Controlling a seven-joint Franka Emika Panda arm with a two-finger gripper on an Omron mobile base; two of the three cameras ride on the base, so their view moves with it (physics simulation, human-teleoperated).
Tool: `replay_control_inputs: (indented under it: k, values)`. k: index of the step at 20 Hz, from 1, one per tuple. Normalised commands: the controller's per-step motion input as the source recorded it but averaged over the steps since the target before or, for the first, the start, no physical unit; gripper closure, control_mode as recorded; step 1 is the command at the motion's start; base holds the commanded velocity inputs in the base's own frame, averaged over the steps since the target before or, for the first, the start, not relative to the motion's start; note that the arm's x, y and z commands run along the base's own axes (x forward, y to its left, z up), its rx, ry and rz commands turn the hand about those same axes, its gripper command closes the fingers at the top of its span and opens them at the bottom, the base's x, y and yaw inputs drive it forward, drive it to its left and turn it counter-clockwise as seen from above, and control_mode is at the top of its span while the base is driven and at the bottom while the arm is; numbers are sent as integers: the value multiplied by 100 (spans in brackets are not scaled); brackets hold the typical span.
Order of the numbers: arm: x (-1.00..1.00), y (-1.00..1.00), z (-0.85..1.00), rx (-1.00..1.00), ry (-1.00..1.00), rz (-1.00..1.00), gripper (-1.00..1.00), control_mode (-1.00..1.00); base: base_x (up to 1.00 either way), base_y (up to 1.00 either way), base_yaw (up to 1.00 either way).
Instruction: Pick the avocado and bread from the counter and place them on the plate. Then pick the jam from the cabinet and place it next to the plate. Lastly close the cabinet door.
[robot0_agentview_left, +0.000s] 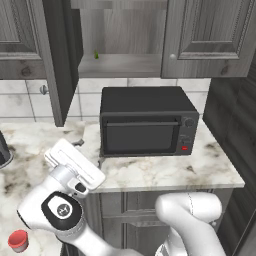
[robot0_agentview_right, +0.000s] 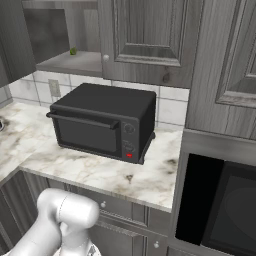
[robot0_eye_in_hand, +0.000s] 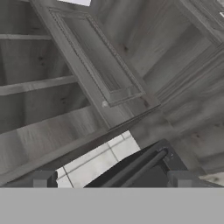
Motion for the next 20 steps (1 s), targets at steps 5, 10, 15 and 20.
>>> replay_control_inputs:
  k: [5, 10, 15, 20]
  values:
    - [1, 0, 19, 0, -1, 0, -100, -100, 0, 0, 0]
    - [5, 2, 6, 0, 0, 0, -100, -100, 0, 0, 0]
    - [10, 22, 0, -4, 0, 0, -100, -100, 0, 0, 0]
    - [9, 34, 0, -9, 0, 0, -100, -100, 0, 0, 0]
